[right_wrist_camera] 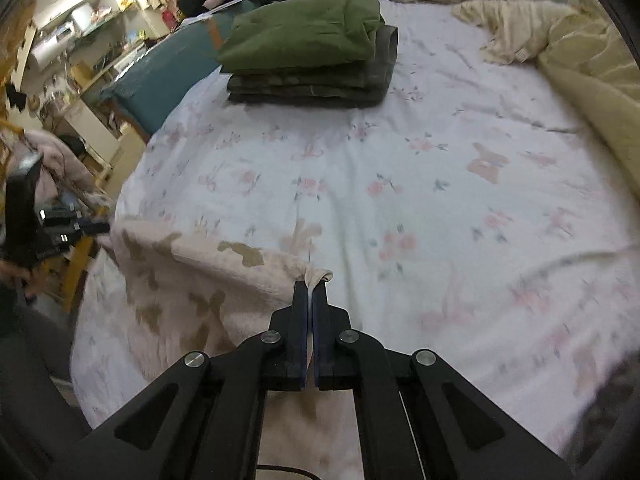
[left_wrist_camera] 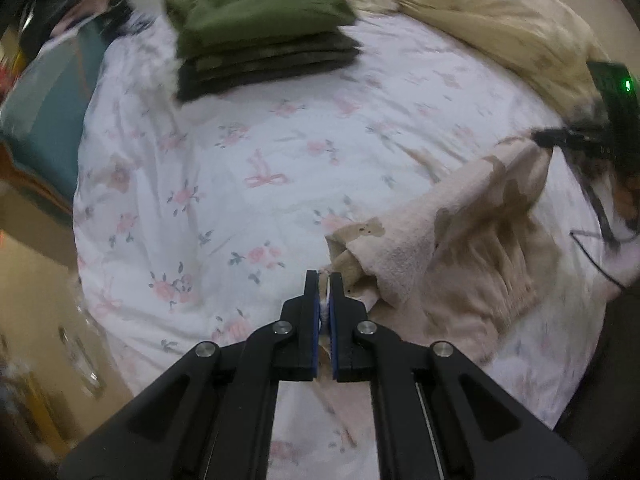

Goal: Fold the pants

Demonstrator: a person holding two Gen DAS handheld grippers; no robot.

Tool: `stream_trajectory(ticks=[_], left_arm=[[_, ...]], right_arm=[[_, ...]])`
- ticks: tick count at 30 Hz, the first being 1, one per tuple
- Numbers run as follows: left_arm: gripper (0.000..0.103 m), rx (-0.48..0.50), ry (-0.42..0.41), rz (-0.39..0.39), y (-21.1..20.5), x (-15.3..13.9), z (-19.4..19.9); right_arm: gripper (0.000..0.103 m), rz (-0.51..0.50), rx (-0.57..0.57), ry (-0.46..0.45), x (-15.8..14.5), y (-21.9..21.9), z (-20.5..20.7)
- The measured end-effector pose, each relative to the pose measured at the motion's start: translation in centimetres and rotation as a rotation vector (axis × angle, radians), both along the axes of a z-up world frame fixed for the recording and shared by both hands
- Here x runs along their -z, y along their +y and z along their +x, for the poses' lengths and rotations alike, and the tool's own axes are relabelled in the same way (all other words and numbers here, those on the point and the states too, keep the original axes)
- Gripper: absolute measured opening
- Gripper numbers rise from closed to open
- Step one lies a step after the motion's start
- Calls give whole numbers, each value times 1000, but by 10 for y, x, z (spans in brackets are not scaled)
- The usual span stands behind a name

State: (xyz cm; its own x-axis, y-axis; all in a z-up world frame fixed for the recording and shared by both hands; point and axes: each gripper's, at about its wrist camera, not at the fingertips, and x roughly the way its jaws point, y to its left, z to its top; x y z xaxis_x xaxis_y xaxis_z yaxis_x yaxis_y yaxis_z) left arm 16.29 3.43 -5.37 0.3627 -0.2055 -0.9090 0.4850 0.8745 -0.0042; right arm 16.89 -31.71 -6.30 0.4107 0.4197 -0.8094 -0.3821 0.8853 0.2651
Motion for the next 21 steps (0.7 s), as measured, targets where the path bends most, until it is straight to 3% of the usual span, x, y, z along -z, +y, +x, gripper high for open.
stream_trajectory(ticks=[7,11,15,16,18,21], left_arm=[[6,187,87,147,-21,18,-61],[6,170,187,157,-19,36,-71],[43,148,205,208,-6,40,-76],[48,130,212,205,2,37,-75],[48,72,201,161,15,27,-71],[48,-83,134,31,24,7,-53]], right_arm=[[0,-190,-69,99,20,16,-77],[1,-215,-94,213,44,18,-96],[7,-216,-131,289,47,17,-108],[7,-221,-137,293,44,16,-112],[7,-237,-123,252,31,13,-117],[7,-151,13,146,6,2,-107]])
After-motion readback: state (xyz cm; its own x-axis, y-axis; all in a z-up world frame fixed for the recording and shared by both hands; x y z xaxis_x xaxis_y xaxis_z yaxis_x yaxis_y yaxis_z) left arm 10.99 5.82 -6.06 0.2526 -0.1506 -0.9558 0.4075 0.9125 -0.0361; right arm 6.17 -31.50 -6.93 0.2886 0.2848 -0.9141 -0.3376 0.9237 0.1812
